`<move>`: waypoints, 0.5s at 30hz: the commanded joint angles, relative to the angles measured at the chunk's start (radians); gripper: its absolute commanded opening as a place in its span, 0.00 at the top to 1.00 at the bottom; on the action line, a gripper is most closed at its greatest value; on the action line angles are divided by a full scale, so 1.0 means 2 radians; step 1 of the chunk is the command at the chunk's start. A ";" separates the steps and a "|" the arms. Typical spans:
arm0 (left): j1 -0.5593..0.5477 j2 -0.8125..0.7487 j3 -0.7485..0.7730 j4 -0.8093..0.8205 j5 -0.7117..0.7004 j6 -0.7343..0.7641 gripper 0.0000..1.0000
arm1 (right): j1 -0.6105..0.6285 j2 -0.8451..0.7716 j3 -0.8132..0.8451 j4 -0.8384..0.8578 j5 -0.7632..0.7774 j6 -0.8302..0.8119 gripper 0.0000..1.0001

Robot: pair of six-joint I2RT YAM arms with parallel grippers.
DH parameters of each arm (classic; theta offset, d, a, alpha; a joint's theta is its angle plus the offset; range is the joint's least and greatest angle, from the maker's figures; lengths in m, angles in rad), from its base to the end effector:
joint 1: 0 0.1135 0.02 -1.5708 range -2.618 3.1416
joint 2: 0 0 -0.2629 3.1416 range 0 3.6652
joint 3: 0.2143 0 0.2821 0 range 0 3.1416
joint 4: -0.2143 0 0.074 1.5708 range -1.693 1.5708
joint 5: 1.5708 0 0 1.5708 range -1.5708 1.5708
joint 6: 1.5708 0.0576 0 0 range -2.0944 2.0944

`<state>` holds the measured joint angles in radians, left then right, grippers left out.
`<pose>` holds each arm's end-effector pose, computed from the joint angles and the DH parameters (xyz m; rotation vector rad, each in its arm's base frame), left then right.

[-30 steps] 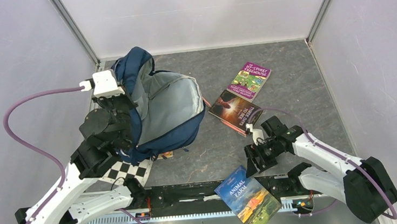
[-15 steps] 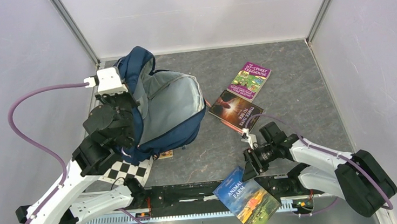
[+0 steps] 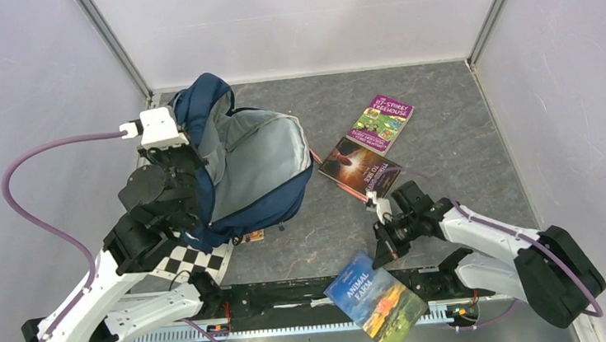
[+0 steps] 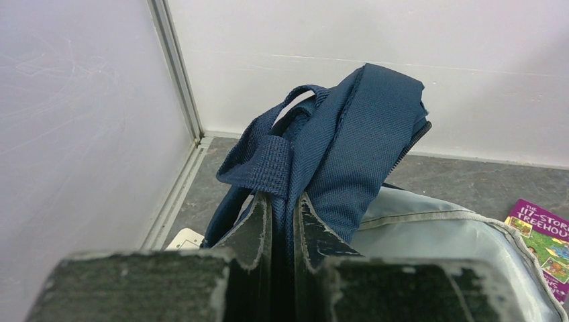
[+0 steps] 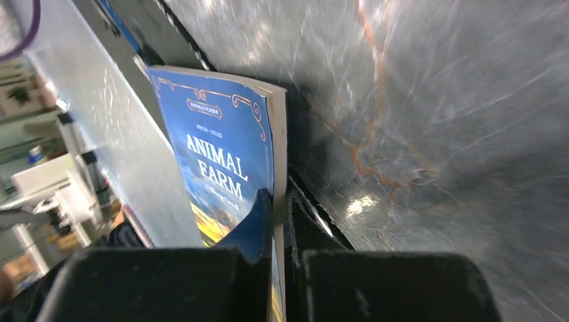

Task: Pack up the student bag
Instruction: Pick up the book from the center of the board, then place the book in the student bag.

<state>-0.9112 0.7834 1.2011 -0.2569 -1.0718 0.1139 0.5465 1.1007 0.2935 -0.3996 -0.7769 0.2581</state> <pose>0.1390 -0.0967 0.4819 -0.1445 1.4881 0.1117 0.1292 0.1259 0.0827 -0.6207 2.7842 1.2761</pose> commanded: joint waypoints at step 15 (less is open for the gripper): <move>0.003 -0.007 0.022 -0.007 0.047 -0.014 0.98 | -0.013 -0.037 0.512 -0.099 0.332 0.018 1.00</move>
<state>-0.9112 0.7692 1.2015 -0.2951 -1.0260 0.1085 0.5167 1.0206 1.1450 -0.6247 -0.2417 0.2741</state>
